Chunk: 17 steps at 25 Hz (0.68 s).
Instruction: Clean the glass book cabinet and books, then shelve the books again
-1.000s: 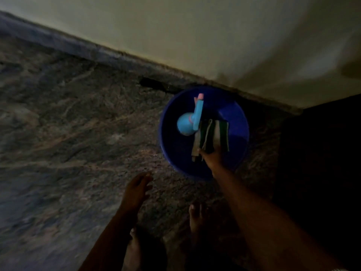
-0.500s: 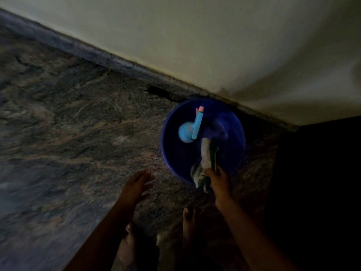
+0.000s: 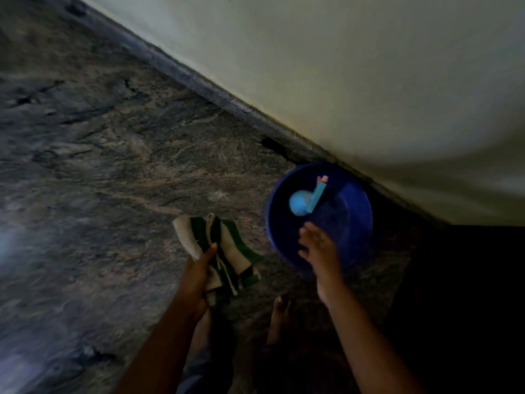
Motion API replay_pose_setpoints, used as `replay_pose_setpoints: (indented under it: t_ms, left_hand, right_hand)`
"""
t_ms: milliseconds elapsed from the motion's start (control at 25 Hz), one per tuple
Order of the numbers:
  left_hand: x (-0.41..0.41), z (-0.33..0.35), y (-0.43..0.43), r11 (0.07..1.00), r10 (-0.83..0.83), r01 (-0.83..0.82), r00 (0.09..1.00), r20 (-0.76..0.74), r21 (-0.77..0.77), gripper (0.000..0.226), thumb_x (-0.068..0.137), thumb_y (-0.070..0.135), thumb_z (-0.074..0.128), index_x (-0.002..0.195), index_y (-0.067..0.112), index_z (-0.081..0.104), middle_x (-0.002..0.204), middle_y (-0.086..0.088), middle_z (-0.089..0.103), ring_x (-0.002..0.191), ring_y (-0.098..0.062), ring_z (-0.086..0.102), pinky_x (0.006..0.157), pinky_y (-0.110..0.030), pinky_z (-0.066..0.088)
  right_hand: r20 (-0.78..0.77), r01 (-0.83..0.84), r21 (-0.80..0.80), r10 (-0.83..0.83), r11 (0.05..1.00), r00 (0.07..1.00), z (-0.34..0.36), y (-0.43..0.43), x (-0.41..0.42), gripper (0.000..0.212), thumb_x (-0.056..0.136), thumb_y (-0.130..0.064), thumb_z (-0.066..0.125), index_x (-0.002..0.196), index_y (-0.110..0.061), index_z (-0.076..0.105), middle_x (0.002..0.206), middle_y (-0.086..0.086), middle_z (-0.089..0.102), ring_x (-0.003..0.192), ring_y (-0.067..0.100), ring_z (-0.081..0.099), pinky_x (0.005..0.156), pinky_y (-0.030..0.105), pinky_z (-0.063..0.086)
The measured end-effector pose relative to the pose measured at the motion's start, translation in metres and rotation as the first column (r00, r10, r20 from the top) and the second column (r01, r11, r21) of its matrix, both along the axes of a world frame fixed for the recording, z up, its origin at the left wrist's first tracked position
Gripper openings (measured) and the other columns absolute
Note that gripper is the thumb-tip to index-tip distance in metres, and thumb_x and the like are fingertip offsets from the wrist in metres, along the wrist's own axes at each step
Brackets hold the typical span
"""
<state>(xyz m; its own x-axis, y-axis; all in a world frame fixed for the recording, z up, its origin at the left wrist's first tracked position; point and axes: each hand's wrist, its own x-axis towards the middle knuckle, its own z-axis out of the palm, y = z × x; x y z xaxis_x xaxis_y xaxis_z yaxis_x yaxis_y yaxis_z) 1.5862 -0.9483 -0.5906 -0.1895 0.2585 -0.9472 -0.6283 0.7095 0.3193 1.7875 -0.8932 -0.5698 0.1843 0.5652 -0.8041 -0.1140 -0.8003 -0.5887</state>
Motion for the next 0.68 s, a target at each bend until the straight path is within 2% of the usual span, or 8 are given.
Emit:
replay_pose_setpoints:
  t_ms: [80, 240, 320, 360, 440, 520, 600, 680]
  left_hand:
    - [0.001, -0.016, 0.006, 0.999, -0.046, 0.044, 0.995, -0.084, -0.025, 0.041, 0.086, 0.023, 0.064, 0.124, 0.010, 0.056, 0.114, -0.018, 0.064, 0.101, -0.035, 0.062, 0.091, -0.057, 0.048]
    - [0.004, -0.047, 0.019, 0.995, -0.104, 0.104, 0.988, -0.111, -0.007, 0.041, 0.087, 0.033, 0.062, 0.120, 0.010, 0.059, 0.114, -0.020, 0.064, 0.103, -0.036, 0.061, 0.093, -0.055, 0.047]
    - [0.002, -0.062, 0.024, 0.999, -0.028, 0.030, 0.998, -0.050, 0.027, 0.043, 0.088, 0.048, 0.054, 0.119, 0.018, 0.058, 0.112, -0.015, 0.064, 0.104, -0.033, 0.060, 0.096, -0.054, 0.044]
    - [-0.001, -0.068, 0.026, 0.998, 0.033, -0.033, 0.999, -0.001, 0.050, 0.042, 0.089, 0.050, 0.049, 0.118, 0.021, 0.057, 0.111, -0.013, 0.064, 0.103, -0.032, 0.059, 0.096, -0.052, 0.044]
    - [-0.005, -0.078, 0.031, 0.992, 0.097, -0.100, 0.994, 0.041, 0.080, 0.038, 0.094, 0.042, 0.046, 0.121, 0.017, 0.055, 0.115, -0.013, 0.062, 0.106, -0.031, 0.058, 0.096, -0.049, 0.043]
    - [-0.008, -0.080, 0.033, 0.995, 0.031, -0.029, 0.999, -0.014, 0.100, 0.034, 0.094, 0.029, 0.050, 0.122, 0.011, 0.055, 0.119, -0.011, 0.060, 0.109, -0.028, 0.057, 0.091, -0.044, 0.046]
    - [-0.009, -0.078, 0.033, 0.989, -0.037, 0.044, 0.998, -0.055, 0.142, 0.022, 0.092, 0.019, 0.054, 0.112, 0.011, 0.059, 0.110, -0.008, 0.063, 0.100, -0.022, 0.059, 0.078, -0.034, 0.048]
    - [-0.014, -0.067, 0.032, 0.986, -0.040, 0.052, 0.996, -0.076, 0.160, 0.021, 0.088, 0.014, 0.058, 0.108, 0.011, 0.061, 0.106, -0.006, 0.065, 0.097, -0.020, 0.060, 0.072, -0.030, 0.047]
  right_hand:
    - [0.160, 0.125, 0.028, -0.128, 0.992, 0.979, -0.032, 0.019, 0.020, 0.058, 0.090, -0.019, 0.058, 0.142, -0.015, 0.032, 0.140, 0.009, 0.043, 0.120, 0.019, 0.047, 0.095, 0.034, 0.043]
    - [0.334, -0.069, 0.025, 0.057, 0.997, 0.941, -0.109, 0.048, 0.025, 0.095, 0.078, -0.029, 0.072, 0.149, -0.020, 0.009, 0.152, 0.009, 0.021, 0.137, 0.026, 0.027, 0.109, 0.042, 0.031]
    - [0.345, -0.101, 0.155, 0.042, 0.983, 0.938, -0.141, 0.063, 0.020, 0.088, 0.080, -0.018, 0.071, 0.148, -0.015, 0.014, 0.148, 0.009, 0.028, 0.135, 0.026, 0.031, 0.107, 0.033, 0.034]
    - [0.348, -0.094, 0.239, 0.005, 0.966, 0.938, -0.155, 0.070, 0.019, 0.076, 0.084, -0.009, 0.065, 0.146, -0.010, 0.020, 0.142, 0.010, 0.036, 0.131, 0.027, 0.036, 0.101, 0.022, 0.037]
    - [0.402, -0.089, 0.322, -0.051, 0.942, 0.914, -0.175, 0.077, 0.019, 0.056, 0.090, 0.001, 0.053, 0.141, -0.002, 0.029, 0.135, 0.014, 0.043, 0.125, 0.028, 0.042, 0.087, 0.006, 0.033]
    - [0.439, -0.099, 0.348, -0.068, 0.932, 0.896, -0.182, 0.077, 0.021, 0.048, 0.093, -0.001, 0.048, 0.138, 0.002, 0.033, 0.135, 0.020, 0.045, 0.124, 0.030, 0.044, 0.086, 0.008, 0.029]
    - [0.451, -0.151, 0.369, -0.035, 0.917, 0.892, -0.180, 0.069, 0.022, 0.045, 0.093, -0.006, 0.049, 0.136, 0.002, 0.038, 0.131, 0.021, 0.050, 0.121, 0.029, 0.048, 0.086, 0.007, 0.029]
    - [0.448, -0.210, 0.421, -0.001, 0.882, 0.894, -0.163, 0.059, 0.020, 0.048, 0.094, -0.030, 0.050, 0.132, -0.002, 0.044, 0.119, 0.013, 0.057, 0.113, 0.012, 0.054, 0.081, 0.005, 0.033]
